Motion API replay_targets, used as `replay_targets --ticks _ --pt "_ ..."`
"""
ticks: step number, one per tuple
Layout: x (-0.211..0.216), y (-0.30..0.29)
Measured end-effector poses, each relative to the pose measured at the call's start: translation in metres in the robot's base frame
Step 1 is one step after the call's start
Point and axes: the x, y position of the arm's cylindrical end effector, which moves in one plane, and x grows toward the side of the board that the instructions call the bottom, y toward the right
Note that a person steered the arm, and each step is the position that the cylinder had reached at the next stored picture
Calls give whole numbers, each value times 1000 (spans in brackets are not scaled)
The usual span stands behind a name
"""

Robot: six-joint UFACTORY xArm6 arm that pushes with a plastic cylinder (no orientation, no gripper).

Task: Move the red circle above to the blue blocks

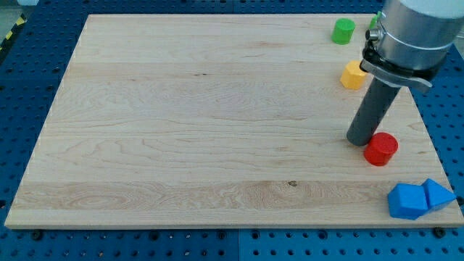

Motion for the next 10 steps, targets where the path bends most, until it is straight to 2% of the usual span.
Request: replay_targets --ticks 4,5,6,7,10 --pt "39 34" --pt "40 36" --pt "1 36" --pt "-12 43" --pt "24 73"
